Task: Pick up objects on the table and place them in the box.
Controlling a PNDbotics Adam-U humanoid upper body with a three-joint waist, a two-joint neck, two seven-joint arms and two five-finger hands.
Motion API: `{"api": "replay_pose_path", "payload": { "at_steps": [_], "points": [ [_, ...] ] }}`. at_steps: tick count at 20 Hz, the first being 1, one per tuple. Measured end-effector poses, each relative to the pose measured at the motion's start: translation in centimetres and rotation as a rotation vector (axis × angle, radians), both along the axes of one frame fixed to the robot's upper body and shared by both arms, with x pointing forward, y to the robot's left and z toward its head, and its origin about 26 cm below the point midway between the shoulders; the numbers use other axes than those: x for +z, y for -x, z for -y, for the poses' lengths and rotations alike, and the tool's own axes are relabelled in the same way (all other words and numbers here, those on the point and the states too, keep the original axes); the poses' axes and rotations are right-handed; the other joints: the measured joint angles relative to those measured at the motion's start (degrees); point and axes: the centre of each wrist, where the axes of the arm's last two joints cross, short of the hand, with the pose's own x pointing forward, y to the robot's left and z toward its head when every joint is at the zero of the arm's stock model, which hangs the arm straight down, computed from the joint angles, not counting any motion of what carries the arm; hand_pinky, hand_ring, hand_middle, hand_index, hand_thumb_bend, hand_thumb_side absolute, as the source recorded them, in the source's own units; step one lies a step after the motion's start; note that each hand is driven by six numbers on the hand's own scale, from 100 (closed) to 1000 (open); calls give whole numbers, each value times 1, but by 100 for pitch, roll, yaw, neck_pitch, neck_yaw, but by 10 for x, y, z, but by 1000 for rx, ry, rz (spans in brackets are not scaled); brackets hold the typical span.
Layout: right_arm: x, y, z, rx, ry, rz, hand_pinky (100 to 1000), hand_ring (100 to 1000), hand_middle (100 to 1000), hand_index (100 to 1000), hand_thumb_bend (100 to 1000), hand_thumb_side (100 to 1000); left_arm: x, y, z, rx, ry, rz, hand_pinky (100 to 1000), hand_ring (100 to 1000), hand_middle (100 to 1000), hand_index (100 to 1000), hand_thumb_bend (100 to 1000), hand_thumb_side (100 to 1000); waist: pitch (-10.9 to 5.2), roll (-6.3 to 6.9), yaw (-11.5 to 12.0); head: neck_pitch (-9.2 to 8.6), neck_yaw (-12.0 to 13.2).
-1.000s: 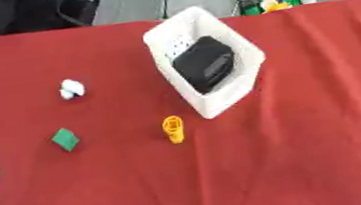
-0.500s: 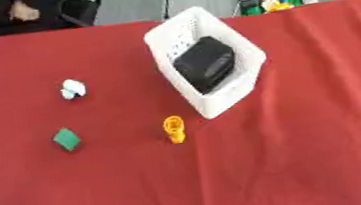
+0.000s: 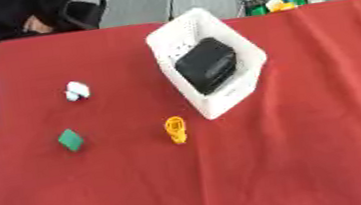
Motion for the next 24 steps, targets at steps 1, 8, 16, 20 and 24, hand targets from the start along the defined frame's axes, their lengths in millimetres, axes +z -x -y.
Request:
{"api": "replay_pose_path", "payload": {
  "at_steps": [1, 8, 16, 20, 24],
  "points": [
    [0, 0, 0, 1, 1, -1, 727, 771, 691, 747, 100, 1000, -2, 1, 0, 19, -35, -46, 1000, 1000, 951, 1000, 100, 975, 0, 5, -2, 0, 1],
    [0, 0, -1, 4, 4, -8, 729, 772, 691, 747, 100, 1000, -7, 2, 6, 54, -127, -320, 1000, 1000, 939, 1000, 100, 972, 0, 24, -4, 0, 16],
    [0, -1, -3, 16, 18, -22, 731, 772, 686, 745, 100, 1000, -8, -4, 17, -36, 33, -553, 1000, 1000, 952, 1000, 139, 1000, 0, 45, -9, 0, 59],
    [-1, -1, -4, 21, 22, -25, 732, 772, 683, 745, 100, 1000, -12, -6, 16, -48, 103, -604, 1000, 1000, 958, 1000, 312, 1000, 1, 50, -31, 0, 70],
    [-1, -1, -4, 25, 22, -29, 734, 772, 679, 745, 100, 1000, -18, -7, 17, -58, 162, -658, 1000, 1000, 947, 1000, 284, 1000, 5, 50, -38, 0, 71]
  ]
}}
